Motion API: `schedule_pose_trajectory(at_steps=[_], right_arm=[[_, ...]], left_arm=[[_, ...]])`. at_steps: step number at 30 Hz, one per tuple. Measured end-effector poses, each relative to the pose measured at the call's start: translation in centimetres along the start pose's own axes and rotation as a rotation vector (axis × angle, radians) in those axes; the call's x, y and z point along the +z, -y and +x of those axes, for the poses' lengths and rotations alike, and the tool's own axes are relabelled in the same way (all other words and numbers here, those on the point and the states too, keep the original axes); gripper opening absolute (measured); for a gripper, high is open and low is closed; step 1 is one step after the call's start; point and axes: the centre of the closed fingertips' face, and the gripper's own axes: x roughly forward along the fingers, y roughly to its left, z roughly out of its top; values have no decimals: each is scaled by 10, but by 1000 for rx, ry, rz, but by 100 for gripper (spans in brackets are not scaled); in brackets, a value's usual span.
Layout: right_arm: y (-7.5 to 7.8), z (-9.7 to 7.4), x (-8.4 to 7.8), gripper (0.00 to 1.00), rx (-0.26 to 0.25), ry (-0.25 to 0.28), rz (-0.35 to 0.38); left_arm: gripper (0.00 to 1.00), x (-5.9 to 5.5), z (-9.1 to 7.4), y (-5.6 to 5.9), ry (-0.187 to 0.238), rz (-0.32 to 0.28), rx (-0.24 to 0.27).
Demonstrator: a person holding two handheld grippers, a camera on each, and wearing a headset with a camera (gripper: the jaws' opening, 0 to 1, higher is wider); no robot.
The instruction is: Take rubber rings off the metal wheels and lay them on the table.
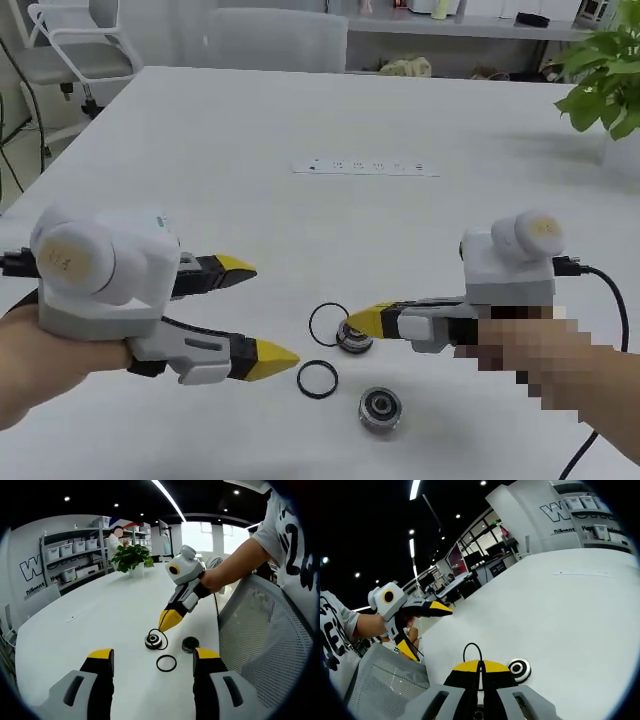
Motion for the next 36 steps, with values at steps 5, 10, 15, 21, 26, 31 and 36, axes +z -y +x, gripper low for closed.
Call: schedule_pose_trajectory(at_steps=[5, 10, 15, 21, 26, 31, 36], right_arm=[[-2, 3, -5, 0, 9, -24, 3], [-4, 5, -9, 0, 16, -44, 4], [-4, 7, -14, 0, 17, -66, 16], [-4, 9, -21, 0, 17, -93, 32], [-3, 11, -26, 0, 14, -115, 41], [-2, 14, -32, 0, 9, -142, 50], [-2, 15, -34, 0, 9, -155, 49]], left_arm=[[64, -3, -2, 1, -5, -1, 0], [65, -8, -4, 4, -16, 0, -4], [66, -11, -5, 6, -25, 7, -5], [66, -17, -8, 8, -37, 9, -5], [66, -20, -10, 11, -43, 6, -4], [66, -22, -11, 12, -49, 9, -4], [67, -23, -13, 12, -53, 13, 0]])
